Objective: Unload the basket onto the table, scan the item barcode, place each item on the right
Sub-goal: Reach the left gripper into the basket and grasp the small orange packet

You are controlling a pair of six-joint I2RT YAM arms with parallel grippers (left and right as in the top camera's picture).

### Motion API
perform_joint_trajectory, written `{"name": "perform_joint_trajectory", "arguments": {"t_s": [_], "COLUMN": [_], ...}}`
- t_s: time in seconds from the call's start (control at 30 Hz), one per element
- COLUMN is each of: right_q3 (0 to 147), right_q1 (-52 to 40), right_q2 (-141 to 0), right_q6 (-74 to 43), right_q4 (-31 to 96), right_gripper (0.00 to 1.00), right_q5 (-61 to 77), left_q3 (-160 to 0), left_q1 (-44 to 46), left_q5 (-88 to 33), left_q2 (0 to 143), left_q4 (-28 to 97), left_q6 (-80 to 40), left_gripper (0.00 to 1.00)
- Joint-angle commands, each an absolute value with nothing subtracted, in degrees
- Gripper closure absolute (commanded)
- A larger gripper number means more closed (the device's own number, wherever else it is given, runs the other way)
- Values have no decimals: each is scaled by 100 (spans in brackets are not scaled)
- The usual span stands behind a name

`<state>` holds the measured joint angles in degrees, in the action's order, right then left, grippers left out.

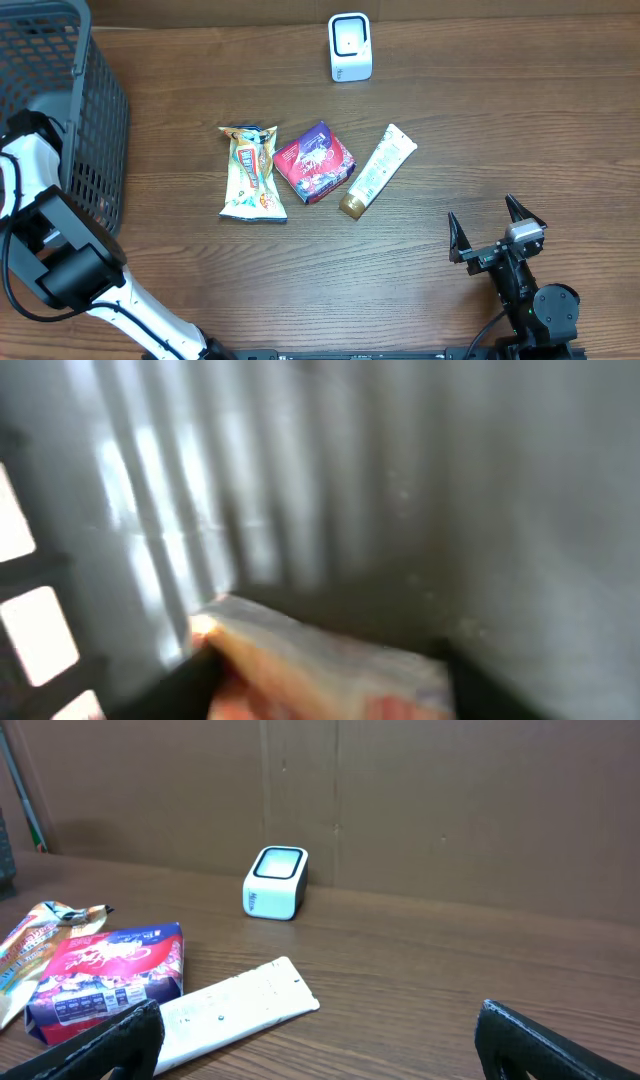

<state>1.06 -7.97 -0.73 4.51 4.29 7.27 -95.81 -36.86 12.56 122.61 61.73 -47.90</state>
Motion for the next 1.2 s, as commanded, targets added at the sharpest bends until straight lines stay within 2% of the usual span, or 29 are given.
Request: {"name": "perform_joint_trajectory", "arguments": {"t_s": [0.0, 0.07, 0.17, 0.4, 0.63, 0.77, 0.83, 0.93, 1.07, 1.17], "right_q3": [47, 47, 47, 47, 47, 47, 47, 47, 47, 47], "right_q1": [-825, -825, -825, -825, -825, -825, -825, -825, -825, -825], "right_q2": [-27, -27, -27, -27, -27, -27, -27, -27, -27, -27], "right_q6": [434, 434, 434, 434, 434, 434, 434, 434, 434, 434], "right_q4": [401, 401, 401, 399, 401, 401, 401, 401, 401, 401], "right_gripper": [0, 0, 0, 0, 0, 0, 0, 0, 0, 0], "right_q5": [755, 755, 755, 755, 755, 755, 755, 755, 755, 755], "left_q3": [-9483, -9557, -9843, -11483, -14182, -15581, -15911, -15996, -15992, -15992], "left_q1": [-3675, -3677, -3677, -3677, -3677, -3658, -3607, -3376, -2764, -1979], "left_q5": [1046, 1044, 1046, 1048, 943, 130, -834, -1857, -1918, -1892], "left_q2": [12322, 12309, 12309, 12309, 12309, 12307, 12232, 11996, 11780, 11721], "left_q4": [6156, 6198, 6499, 7690, 9032, 9684, 9682, 9682, 9682, 9682], "left_q6": [-4735, -4624, -4624, -4377, -4099, -3575, -2630, -2049, -1675, -1444], "left_gripper": [83, 85, 96, 96, 96, 96, 96, 96, 96, 96]}}
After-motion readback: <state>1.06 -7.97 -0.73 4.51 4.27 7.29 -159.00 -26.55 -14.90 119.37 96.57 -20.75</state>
